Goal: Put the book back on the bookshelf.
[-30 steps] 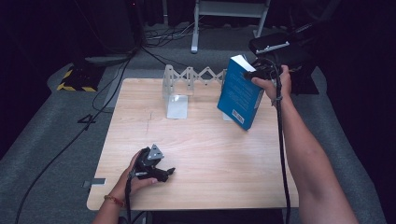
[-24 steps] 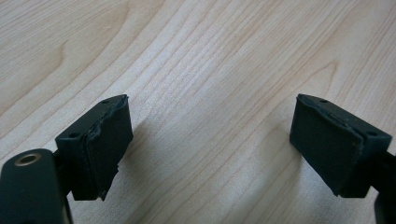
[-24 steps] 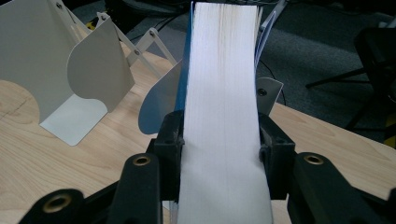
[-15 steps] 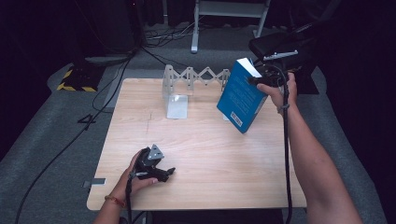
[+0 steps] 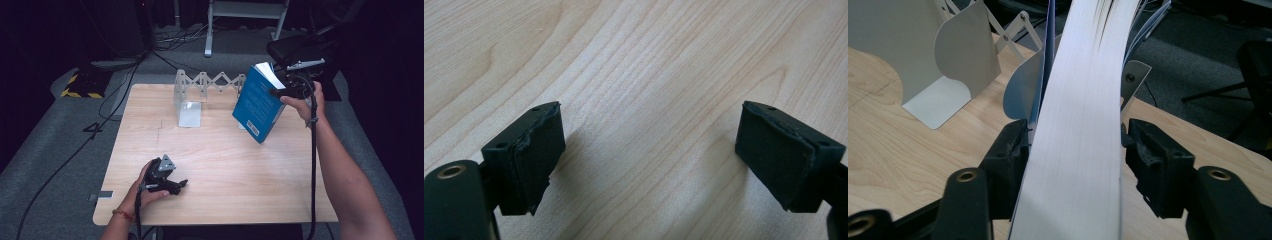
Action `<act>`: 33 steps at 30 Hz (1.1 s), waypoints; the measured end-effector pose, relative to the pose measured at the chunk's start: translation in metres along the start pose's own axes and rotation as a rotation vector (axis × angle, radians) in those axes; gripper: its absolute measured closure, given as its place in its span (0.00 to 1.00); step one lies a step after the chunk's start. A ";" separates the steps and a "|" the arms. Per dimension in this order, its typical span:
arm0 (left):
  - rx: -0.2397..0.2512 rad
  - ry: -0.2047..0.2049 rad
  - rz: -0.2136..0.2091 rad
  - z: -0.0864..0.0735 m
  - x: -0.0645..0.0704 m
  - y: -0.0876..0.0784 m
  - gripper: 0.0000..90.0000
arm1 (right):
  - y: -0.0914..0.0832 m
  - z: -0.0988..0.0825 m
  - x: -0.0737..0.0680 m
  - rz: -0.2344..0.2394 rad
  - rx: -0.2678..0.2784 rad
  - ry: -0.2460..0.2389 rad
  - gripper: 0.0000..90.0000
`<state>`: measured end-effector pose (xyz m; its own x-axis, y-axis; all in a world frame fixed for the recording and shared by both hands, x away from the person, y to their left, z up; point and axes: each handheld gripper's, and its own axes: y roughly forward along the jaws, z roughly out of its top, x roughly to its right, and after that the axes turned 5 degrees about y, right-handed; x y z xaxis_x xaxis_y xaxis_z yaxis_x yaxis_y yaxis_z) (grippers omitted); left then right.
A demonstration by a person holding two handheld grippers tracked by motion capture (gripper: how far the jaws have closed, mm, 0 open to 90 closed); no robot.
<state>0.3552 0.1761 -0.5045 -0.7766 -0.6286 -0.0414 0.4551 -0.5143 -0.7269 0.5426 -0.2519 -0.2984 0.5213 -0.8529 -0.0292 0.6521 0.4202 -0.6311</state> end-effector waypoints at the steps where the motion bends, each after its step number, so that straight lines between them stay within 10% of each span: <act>1: 0.000 -0.002 0.001 0.000 0.000 0.000 0.14 | -0.001 -0.001 0.000 -0.002 -0.005 -0.002 0.45; 33: 0.000 0.000 0.007 0.000 0.000 0.000 0.14 | -0.049 -0.047 -0.003 -0.038 0.001 -0.092 0.32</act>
<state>0.3554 0.1757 -0.5045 -0.7733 -0.6324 -0.0461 0.4604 -0.5102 -0.7265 0.4838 -0.2845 -0.3038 0.5446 -0.8361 0.0658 0.6728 0.3886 -0.6295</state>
